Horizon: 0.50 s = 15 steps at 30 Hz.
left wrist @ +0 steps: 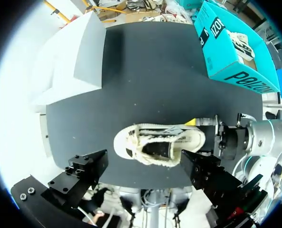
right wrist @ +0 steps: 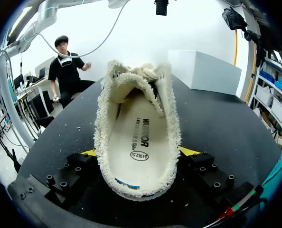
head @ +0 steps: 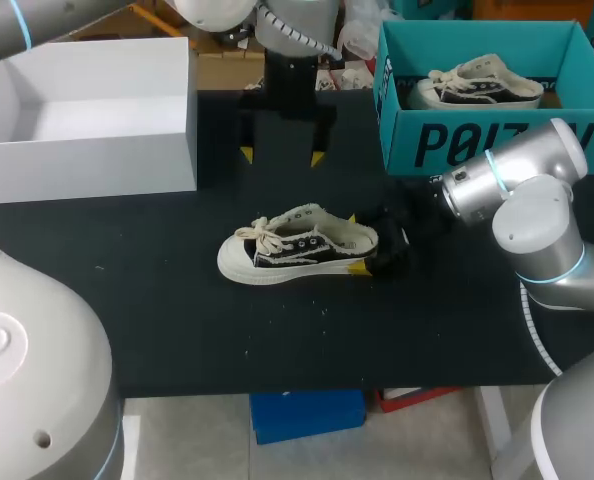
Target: Take the shoe out of the shoebox, open the shoe tongue, remove and reinsert the insole, then place the shoe into the shoebox
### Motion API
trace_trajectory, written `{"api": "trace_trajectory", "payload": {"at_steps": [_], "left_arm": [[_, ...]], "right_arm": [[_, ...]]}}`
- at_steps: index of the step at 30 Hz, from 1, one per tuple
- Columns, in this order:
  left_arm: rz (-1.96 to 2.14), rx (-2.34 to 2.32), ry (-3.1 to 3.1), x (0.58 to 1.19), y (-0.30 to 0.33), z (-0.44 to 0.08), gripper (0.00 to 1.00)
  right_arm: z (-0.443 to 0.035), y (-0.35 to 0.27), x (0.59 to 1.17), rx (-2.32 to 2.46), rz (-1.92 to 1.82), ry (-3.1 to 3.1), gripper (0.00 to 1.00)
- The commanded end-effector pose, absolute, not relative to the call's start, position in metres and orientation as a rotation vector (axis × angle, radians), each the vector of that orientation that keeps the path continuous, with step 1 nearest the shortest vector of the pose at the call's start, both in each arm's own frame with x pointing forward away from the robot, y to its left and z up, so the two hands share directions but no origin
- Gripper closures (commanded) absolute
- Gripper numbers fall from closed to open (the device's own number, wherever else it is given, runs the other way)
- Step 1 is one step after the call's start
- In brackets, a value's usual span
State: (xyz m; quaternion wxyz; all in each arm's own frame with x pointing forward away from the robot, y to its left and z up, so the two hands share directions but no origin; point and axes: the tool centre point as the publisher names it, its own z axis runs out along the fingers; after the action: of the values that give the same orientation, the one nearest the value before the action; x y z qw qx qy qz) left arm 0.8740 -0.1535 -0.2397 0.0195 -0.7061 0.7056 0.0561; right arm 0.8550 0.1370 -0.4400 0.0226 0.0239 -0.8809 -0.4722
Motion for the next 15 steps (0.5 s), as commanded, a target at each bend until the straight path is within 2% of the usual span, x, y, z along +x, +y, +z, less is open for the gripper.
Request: {"api": "trace_trajectory", "payload": {"at_steps": [1, 15], "left_arm": [[0.155, -2.172, 2.190, 0.873, -0.152, -0.237, 0.00], [0.242, -2.048, 2.215, 0.835, -0.187, -0.277, 0.00]], "right_arm": [[-0.443, 0.139, 0.857, 0.071, -1.462, -2.729, 1.00], [-0.443, 0.139, 0.857, 0.071, -1.462, -2.729, 1.00]]}}
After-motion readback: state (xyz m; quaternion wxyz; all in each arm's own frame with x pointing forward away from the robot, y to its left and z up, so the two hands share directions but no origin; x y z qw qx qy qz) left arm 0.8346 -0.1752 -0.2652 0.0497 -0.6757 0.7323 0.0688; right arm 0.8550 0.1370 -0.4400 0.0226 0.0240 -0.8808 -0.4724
